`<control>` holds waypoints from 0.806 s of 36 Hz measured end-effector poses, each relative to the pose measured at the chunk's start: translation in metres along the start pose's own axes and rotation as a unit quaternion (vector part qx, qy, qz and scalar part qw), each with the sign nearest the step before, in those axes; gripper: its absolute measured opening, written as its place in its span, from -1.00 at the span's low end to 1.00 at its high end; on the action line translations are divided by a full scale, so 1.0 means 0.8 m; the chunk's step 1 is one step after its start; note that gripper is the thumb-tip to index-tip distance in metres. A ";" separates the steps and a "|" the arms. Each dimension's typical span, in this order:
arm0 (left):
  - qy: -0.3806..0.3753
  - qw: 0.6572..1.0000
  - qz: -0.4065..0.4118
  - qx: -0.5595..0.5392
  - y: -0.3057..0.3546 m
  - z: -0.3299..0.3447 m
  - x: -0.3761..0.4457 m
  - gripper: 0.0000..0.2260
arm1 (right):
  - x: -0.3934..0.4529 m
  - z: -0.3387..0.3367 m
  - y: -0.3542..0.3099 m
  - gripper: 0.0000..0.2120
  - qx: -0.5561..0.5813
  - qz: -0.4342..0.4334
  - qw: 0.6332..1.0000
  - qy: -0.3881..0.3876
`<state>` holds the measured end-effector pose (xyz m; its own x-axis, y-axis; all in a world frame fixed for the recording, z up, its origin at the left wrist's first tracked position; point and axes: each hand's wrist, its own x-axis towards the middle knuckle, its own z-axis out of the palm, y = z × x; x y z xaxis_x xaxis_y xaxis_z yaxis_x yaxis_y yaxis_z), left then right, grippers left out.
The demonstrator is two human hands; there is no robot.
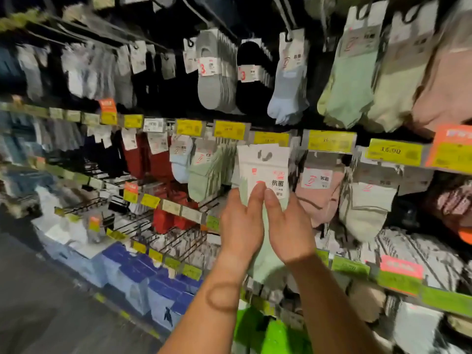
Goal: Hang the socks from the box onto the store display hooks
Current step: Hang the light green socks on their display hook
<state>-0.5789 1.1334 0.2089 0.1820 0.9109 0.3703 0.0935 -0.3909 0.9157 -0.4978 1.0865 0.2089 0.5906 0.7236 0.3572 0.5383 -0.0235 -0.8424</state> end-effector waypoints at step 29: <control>-0.264 0.935 0.065 -0.229 0.005 0.018 0.126 -0.78 | 0.068 -0.009 -0.036 -0.67 0.102 -0.018 0.954 0.282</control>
<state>-0.5459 1.2219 0.2477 0.6311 0.6204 0.4657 -0.3696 -0.2873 0.8837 -0.4767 1.1216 0.2552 0.8340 0.2336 0.4998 0.4710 0.1702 -0.8656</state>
